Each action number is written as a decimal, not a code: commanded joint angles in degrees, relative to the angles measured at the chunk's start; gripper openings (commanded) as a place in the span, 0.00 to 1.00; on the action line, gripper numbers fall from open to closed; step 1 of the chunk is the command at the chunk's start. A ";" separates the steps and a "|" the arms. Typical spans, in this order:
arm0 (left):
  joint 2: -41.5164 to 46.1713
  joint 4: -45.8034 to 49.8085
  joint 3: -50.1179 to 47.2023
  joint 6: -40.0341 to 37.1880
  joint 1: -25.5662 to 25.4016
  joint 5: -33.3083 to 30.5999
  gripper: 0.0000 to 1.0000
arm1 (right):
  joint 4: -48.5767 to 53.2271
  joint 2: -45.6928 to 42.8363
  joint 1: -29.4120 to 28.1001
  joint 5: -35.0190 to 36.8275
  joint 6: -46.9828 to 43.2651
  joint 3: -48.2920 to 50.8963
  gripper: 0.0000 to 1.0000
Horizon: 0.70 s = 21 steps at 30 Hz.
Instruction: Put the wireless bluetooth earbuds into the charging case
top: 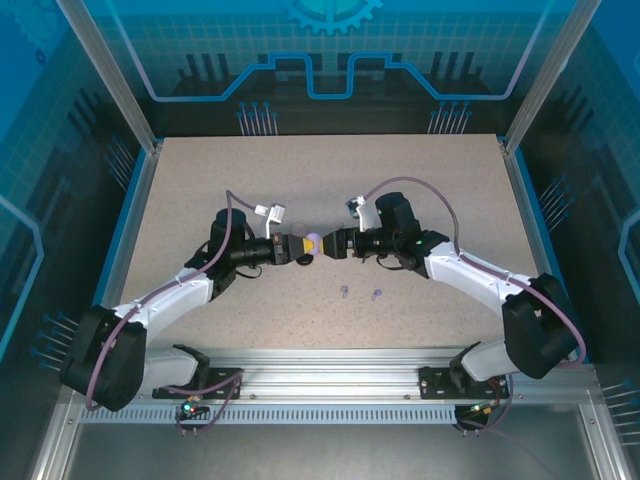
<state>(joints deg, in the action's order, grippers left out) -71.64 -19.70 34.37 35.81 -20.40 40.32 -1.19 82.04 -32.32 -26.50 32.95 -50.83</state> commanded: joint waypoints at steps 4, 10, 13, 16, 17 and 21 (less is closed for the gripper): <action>-0.74 0.74 2.27 -1.36 0.42 2.57 0.00 | -2.76 1.51 -0.91 -1.82 -0.45 -2.26 0.82; 0.30 0.61 2.28 -1.14 0.45 2.88 0.00 | -2.37 3.03 -0.26 0.42 -0.19 -1.27 0.78; 1.37 0.90 2.19 -1.05 0.43 3.05 0.00 | -2.99 3.21 1.11 1.13 0.48 0.11 0.77; 2.26 1.08 2.14 -0.97 0.44 3.27 0.00 | -3.97 3.21 2.77 1.19 1.62 2.68 0.76; 2.61 1.08 2.17 -0.91 0.47 3.27 0.00 | -3.95 3.21 3.00 1.32 1.92 2.93 0.75; 3.49 1.01 2.02 -0.72 0.50 3.20 0.00 | -2.26 3.26 3.39 1.85 1.86 2.89 0.74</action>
<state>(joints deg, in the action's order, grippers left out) -70.22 -18.15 34.68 35.83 -20.18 41.52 -4.21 84.77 -29.54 -25.67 34.33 -48.45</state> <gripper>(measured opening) 0.207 0.746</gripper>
